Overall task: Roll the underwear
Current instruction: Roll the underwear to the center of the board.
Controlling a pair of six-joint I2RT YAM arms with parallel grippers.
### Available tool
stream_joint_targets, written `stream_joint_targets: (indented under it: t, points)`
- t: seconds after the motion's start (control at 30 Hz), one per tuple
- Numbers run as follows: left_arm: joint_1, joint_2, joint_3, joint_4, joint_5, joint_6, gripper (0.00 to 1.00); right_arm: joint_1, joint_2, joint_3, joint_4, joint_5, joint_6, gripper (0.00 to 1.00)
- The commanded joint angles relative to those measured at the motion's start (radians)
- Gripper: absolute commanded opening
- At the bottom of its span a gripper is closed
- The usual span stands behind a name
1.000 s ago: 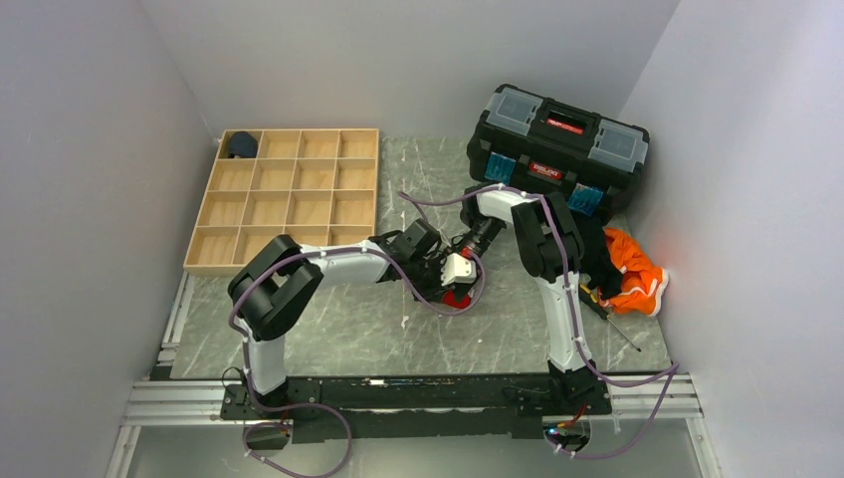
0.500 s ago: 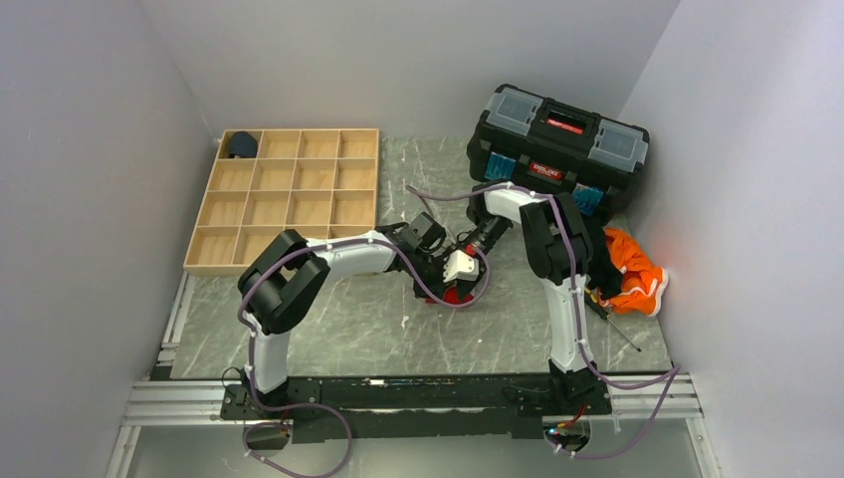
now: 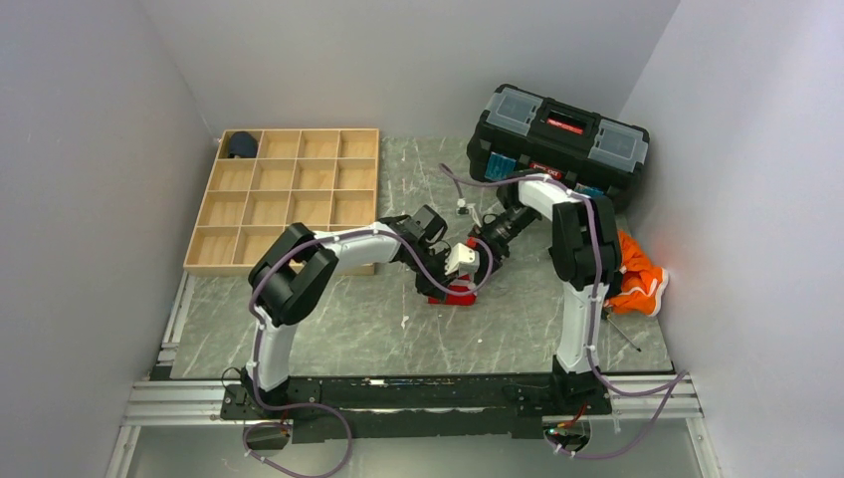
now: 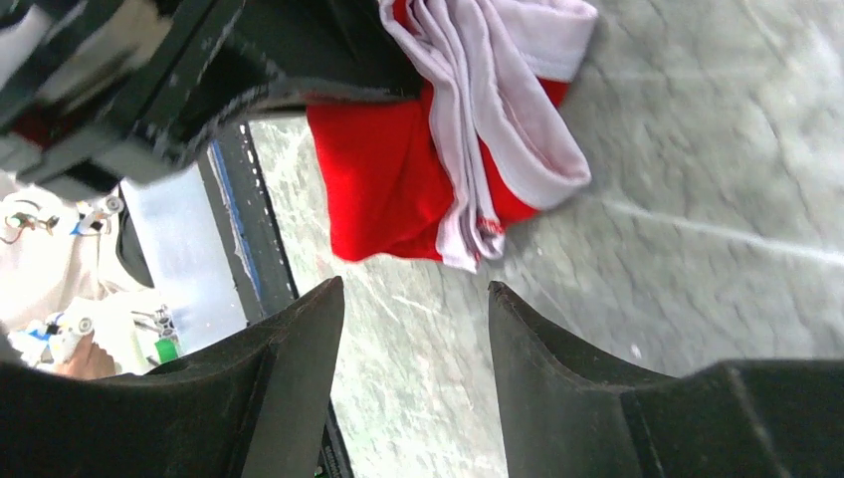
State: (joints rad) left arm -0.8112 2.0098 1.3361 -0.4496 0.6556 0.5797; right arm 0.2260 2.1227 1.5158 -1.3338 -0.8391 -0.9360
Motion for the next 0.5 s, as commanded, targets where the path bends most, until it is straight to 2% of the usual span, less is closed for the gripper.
stream_joint_targets:
  t: [0.0, 0.27, 0.47]
  points:
    - [-0.004, 0.113, 0.013, -0.122, 0.041, -0.012, 0.0, -0.064, -0.094, -0.035, 0.022, -0.03, -0.039, 0.57]
    - [0.078, 0.232, 0.15, -0.252, 0.182, -0.046, 0.0, -0.186, -0.255, -0.166, 0.205, -0.005, 0.112, 0.56]
    - [0.125, 0.369, 0.322, -0.421, 0.276, -0.039, 0.0, -0.204, -0.452, -0.298, 0.359, 0.002, 0.209, 0.57]
